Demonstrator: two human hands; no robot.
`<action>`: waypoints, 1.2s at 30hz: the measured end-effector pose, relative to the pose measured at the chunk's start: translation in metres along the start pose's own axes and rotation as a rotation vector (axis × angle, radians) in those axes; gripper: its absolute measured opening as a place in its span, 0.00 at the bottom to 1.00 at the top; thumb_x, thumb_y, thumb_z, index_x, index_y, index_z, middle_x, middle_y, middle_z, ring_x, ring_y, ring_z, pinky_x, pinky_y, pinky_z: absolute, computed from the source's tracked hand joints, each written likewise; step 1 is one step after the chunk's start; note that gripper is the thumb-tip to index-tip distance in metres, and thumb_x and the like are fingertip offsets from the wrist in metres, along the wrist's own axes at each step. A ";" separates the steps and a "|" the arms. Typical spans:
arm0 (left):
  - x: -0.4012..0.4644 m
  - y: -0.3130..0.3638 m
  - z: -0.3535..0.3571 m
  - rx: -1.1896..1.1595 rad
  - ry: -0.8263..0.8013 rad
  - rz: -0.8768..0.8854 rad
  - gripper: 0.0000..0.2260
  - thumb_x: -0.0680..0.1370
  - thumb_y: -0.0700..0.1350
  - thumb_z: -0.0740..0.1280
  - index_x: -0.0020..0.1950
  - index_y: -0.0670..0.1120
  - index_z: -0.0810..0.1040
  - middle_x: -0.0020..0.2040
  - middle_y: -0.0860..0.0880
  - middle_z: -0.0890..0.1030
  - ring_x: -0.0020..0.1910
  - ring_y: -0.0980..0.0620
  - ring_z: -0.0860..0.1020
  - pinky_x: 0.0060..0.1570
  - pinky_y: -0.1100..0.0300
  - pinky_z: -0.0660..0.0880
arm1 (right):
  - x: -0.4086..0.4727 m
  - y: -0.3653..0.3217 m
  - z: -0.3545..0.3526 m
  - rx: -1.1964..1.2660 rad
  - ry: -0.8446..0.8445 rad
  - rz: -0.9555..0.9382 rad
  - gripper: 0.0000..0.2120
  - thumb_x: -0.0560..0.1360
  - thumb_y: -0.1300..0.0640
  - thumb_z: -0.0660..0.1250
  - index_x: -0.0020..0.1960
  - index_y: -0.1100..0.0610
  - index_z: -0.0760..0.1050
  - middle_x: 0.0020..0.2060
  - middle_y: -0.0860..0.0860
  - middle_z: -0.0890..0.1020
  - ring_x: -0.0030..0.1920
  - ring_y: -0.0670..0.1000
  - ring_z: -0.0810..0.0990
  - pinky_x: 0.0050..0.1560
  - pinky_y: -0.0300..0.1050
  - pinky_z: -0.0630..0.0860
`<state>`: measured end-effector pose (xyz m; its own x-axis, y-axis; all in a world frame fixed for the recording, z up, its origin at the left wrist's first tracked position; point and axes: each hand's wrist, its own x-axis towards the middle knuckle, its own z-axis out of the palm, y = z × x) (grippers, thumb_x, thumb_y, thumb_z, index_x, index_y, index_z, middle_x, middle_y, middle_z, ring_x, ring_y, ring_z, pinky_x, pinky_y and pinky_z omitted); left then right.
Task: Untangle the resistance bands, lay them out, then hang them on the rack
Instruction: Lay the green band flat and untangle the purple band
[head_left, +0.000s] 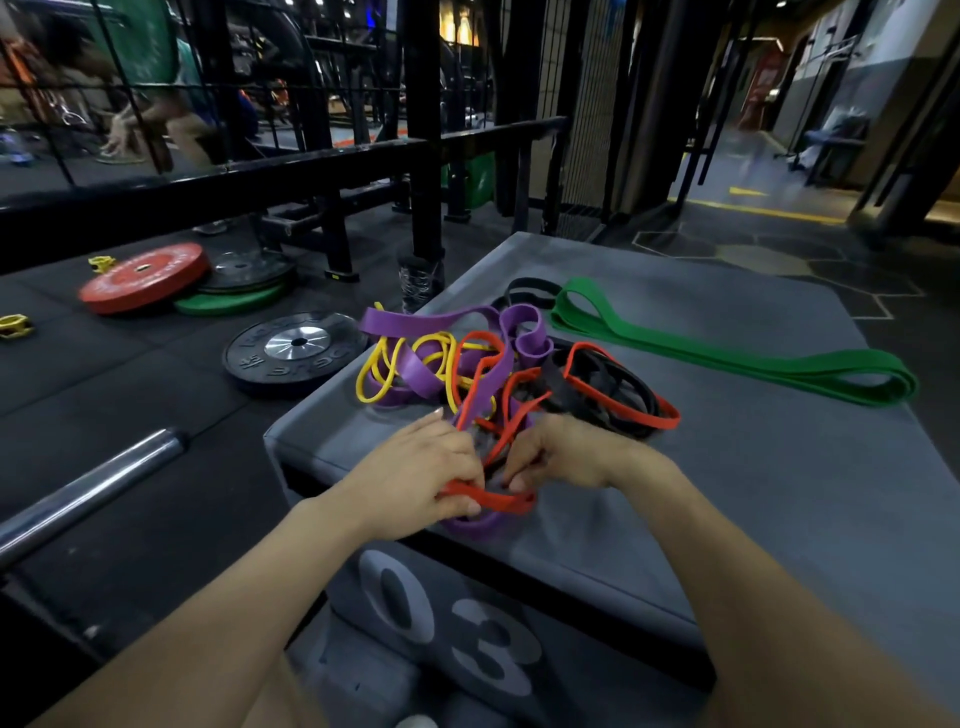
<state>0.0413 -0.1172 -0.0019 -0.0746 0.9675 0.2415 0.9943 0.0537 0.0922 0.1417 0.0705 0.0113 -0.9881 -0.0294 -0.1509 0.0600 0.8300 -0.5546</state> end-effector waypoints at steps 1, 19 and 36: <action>-0.001 -0.001 0.000 0.005 -0.055 -0.010 0.12 0.73 0.58 0.65 0.48 0.52 0.79 0.44 0.55 0.75 0.48 0.59 0.68 0.67 0.62 0.54 | 0.002 0.001 -0.001 -0.061 -0.040 0.017 0.10 0.70 0.61 0.72 0.51 0.58 0.83 0.43 0.47 0.82 0.45 0.44 0.78 0.52 0.40 0.75; -0.011 -0.029 0.004 0.249 0.073 -0.171 0.13 0.72 0.62 0.53 0.46 0.57 0.69 0.41 0.56 0.74 0.42 0.54 0.76 0.45 0.60 0.72 | 0.011 0.022 -0.038 1.290 1.226 0.407 0.16 0.79 0.65 0.57 0.34 0.57 0.69 0.27 0.53 0.74 0.31 0.52 0.72 0.29 0.42 0.74; 0.070 -0.015 0.044 -0.064 -0.006 -0.757 0.42 0.65 0.71 0.64 0.70 0.46 0.61 0.68 0.43 0.61 0.66 0.42 0.62 0.66 0.51 0.65 | 0.009 0.050 -0.036 0.491 1.223 0.798 0.10 0.73 0.66 0.60 0.54 0.66 0.72 0.55 0.64 0.76 0.56 0.63 0.74 0.56 0.52 0.71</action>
<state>0.0244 -0.0389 -0.0292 -0.7341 0.6737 0.0851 0.6656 0.6889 0.2870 0.1311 0.1315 0.0120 -0.1713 0.9823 0.0760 0.4093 0.1411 -0.9014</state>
